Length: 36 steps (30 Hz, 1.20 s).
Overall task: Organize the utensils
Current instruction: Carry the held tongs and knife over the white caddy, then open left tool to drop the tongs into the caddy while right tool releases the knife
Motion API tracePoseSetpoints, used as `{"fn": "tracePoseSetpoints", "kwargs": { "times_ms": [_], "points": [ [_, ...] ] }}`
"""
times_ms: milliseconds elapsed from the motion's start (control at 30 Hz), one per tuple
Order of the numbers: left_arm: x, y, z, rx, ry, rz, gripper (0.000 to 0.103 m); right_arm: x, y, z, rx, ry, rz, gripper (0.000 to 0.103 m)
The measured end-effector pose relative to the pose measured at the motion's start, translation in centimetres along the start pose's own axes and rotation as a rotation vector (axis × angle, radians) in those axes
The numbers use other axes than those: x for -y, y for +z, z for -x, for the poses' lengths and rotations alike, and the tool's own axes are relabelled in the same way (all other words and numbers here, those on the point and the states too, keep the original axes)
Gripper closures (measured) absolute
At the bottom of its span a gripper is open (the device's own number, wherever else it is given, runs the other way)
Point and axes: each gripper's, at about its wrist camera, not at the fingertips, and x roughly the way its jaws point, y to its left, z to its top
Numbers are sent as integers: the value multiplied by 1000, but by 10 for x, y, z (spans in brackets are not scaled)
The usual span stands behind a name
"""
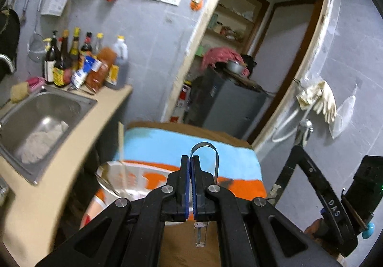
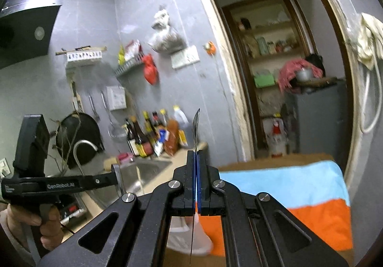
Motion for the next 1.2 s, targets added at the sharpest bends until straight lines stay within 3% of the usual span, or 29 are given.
{"fn": "tracePoseSetpoints", "kwargs": {
  "times_ms": [333,733,1200],
  "points": [
    [-50,30,-4,89,54,15,101,-46,8,-41,73,12,33,102],
    [-73,21,-34,141,90,-46,101,-56,-25,-86,16,45,80,102],
    [-80,-1,-60,64,94,-67,101,-50,-60,-115,-93,25,68,102]
  ]
}}
